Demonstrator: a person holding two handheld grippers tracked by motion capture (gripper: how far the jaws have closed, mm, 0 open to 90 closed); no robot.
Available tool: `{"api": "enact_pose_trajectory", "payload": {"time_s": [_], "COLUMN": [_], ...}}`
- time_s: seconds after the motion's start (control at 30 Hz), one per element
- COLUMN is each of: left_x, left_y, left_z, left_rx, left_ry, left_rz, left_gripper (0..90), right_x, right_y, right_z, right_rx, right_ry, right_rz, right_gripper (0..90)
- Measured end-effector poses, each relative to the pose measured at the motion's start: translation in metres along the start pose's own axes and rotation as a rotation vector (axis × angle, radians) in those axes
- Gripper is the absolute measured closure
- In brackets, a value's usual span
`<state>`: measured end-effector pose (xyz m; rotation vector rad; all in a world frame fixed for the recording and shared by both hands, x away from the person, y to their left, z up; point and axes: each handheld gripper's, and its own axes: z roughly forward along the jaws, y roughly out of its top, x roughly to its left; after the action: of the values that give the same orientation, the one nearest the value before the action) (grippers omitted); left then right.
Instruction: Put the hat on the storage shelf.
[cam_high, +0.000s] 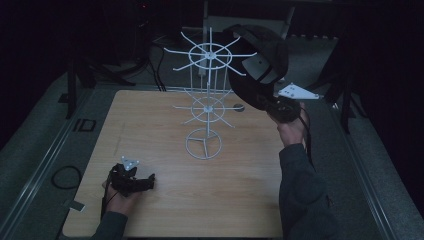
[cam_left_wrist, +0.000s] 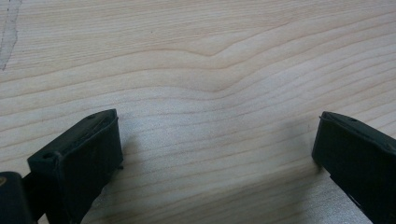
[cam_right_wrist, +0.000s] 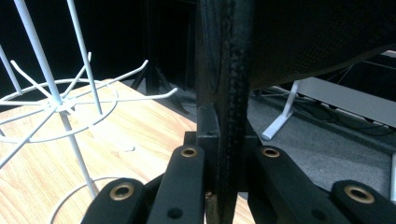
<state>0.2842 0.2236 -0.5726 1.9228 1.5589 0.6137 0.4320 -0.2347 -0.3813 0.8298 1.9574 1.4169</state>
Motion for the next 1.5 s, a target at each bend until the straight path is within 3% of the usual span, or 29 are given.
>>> {"api": "enact_pose_trajectory", "payload": {"time_s": [1.5], "left_x": [0.000], "left_y": [0.000], "left_z": [0.000], "left_rx": [0.000], "left_ry": [0.001], "left_rz": [-0.001], "left_gripper": [1.5], "right_x": [0.012], "right_y": [-0.002], "right_z": [0.006], "right_rx": [0.028], "right_ry": [-0.021], "right_rz": [-0.112], "right_gripper": [86.5]}}
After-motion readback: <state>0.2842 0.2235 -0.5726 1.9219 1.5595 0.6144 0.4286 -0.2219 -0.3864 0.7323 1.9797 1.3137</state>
